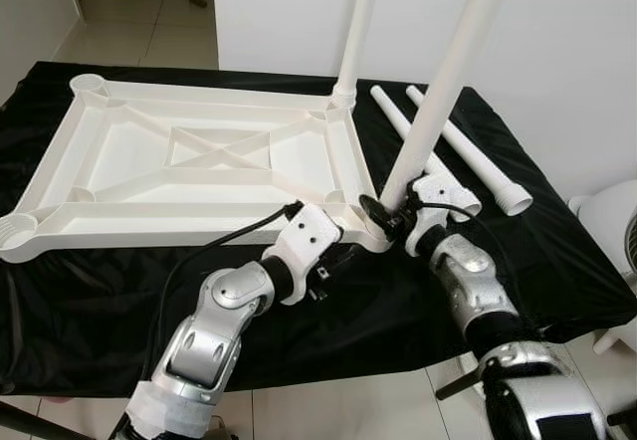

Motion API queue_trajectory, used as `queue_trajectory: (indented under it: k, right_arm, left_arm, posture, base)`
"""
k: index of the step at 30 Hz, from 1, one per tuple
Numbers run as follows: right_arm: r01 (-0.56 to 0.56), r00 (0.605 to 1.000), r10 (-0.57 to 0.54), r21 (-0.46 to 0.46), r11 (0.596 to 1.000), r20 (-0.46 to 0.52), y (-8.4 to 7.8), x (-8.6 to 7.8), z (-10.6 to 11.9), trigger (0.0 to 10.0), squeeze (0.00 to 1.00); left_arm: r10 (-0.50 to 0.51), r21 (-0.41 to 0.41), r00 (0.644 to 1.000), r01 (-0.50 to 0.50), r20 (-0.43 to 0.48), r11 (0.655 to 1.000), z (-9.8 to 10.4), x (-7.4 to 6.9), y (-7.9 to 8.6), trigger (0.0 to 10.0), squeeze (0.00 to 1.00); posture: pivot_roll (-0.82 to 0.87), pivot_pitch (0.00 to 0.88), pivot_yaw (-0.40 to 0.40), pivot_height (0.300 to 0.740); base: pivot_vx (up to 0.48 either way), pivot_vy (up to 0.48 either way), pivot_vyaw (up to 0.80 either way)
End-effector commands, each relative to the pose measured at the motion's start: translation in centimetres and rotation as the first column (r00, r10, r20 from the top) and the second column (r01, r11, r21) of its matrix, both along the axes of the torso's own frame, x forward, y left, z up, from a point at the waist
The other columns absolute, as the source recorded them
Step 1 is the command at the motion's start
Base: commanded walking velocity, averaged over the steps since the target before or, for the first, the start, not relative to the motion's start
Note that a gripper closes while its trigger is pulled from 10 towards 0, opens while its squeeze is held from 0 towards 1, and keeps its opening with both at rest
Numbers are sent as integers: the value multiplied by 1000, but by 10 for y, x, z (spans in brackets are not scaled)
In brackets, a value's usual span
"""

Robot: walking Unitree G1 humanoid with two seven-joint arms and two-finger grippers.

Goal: Building children table

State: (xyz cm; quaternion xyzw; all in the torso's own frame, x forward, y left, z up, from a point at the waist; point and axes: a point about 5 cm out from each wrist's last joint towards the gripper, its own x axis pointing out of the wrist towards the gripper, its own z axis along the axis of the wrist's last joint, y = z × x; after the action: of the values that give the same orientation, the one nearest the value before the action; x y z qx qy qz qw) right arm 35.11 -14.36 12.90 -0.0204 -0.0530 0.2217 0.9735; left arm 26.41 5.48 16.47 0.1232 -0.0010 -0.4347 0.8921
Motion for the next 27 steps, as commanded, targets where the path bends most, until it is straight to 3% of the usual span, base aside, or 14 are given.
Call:
queue_trajectory:
  k: [1,4,7,8,9,10,15,17,20,21,27]
  right_arm:
    - [32,999,-32,-6,999,-12,-1,-2,-3,10000,0]
    - [38,999,-38,-1,999,-11,0,-2,-3,10000,0]
    - [262,964,-260,44,964,-54,7,-8,-10,10000,0]
    - [262,964,-260,44,964,-54,7,-8,-10,10000,0]
    - [396,917,-393,45,917,-60,8,-14,-12,10000,0]
    - [433,900,-430,40,900,-68,8,-16,-12,10000,0]
    - [468,883,-464,48,883,-77,10,-19,-13,10000,0]
    - [437,899,-432,73,897,-76,21,-24,-14,10000,0]
    - [406,914,-401,96,909,-63,25,-27,-12,10000,0]
    - [402,916,-399,112,909,-52,23,-28,-10,10000,1000]
    - [334,937,-346,180,925,40,18,-33,6,10000,1000]
  left_arm:
    - [73,4,997,-73,1,997,-4,2,0,10000,0]
    - [74,5,997,-74,1,997,-4,2,0,10000,0]
    - [119,-20,993,-119,-5,993,-3,6,3,10000,0]
    - [119,-20,993,-119,-5,993,-3,6,3,10000,0]
    - [137,-25,991,-137,-9,990,-4,6,4,10000,0]
    - [138,-26,990,-138,-10,990,-4,6,4,10000,0]
    - [136,-25,991,-136,-13,990,-5,5,4,10000,0]
    - [132,-25,991,-133,-16,991,-5,5,3,10000,0]
    - [129,-26,991,-130,-17,991,-4,6,3,10000,0]
    - [128,-26,992,-129,-17,991,-4,6,3,10000,0]
    - [130,-27,991,-130,-20,991,-5,6,4,10000,0]
  posture:
    - [107,6,-106,740]
    - [107,6,-106,740]
    - [113,10,-119,740]
    - [113,10,-119,740]
    - [113,9,-122,740]
    - [111,10,-123,740]
    - [109,11,-120,740]
    - [106,10,-115,740]
    - [104,9,-112,740]
    - [103,10,-112,740]
    - [101,8,-113,740]
  base:
    - [0,0,0]
    - [0,0,0]
    - [0,0,0]
    - [0,0,0]
    - [0,0,0]
    - [0,0,0]
    - [0,0,0]
    - [0,0,0]
    - [0,0,0]
    - [0,0,0]
    - [0,0,0]
